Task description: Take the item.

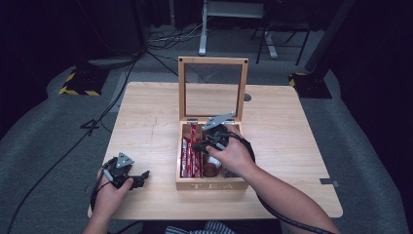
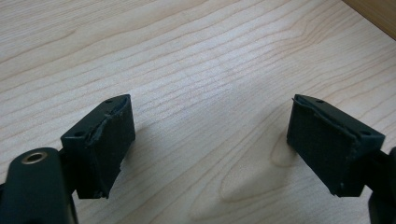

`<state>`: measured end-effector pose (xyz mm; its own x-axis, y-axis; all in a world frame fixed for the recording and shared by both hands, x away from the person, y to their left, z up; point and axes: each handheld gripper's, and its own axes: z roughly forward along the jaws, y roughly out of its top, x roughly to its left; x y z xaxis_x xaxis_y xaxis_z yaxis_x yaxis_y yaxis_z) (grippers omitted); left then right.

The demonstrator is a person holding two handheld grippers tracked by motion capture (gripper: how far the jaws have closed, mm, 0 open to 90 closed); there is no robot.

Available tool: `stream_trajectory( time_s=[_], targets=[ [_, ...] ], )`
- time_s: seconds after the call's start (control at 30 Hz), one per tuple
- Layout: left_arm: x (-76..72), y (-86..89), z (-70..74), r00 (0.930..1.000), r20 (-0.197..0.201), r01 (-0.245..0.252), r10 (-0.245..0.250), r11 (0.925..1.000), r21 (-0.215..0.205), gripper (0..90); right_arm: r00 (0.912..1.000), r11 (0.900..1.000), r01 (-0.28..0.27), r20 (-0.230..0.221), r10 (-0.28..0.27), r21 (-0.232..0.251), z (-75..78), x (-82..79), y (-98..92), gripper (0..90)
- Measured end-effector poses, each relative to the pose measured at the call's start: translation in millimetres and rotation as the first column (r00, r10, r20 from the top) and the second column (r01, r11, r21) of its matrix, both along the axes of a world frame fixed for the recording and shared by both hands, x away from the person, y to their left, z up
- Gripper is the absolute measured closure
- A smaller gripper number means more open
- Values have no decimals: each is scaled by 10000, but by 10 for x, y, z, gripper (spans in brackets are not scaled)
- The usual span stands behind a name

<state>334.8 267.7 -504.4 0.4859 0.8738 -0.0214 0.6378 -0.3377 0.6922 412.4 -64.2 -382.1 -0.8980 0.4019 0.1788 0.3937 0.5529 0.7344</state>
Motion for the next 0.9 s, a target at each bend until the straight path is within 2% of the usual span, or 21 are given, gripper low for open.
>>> stream_trajectory(
  time_s=[0.17, 0.47, 0.57, 0.6, 0.73, 0.9],
  targets=[
    [2, 0, 0, 10000, -3, 1, -1, 10000, 11, 147, 9992, 9998, -84, 397, 76, 206, 138, -54, -150, 893],
    [4, 0, 0, 10000, -23, 2, -2, 10000, -16, 145, 9977, 9986, 151, 656, -183, 498, 316, -111, -441, 893],
    [27, 1, -2, 10000, -43, -7, 7, 10000, -55, 137, 9959, 9982, 265, 850, -310, 533, 404, -135, -599, 893],
    [27, 1, -2, 10000, -43, -7, 7, 10000, -55, 133, 9959, 9982, 265, 850, -310, 533, 404, -135, -599, 893],
    [61, 11, -1, 9999, -103, 129, -129, 9999, 14, 113, 9930, 9974, 488, 1048, -541, 523, 475, -134, -819, 892],
    [68, 13, -3, 9999, -95, 132, -132, 9999, 14, 105, 9902, 9960, 716, 1163, -773, 529, 506, -115, -990, 892]
  ],
)
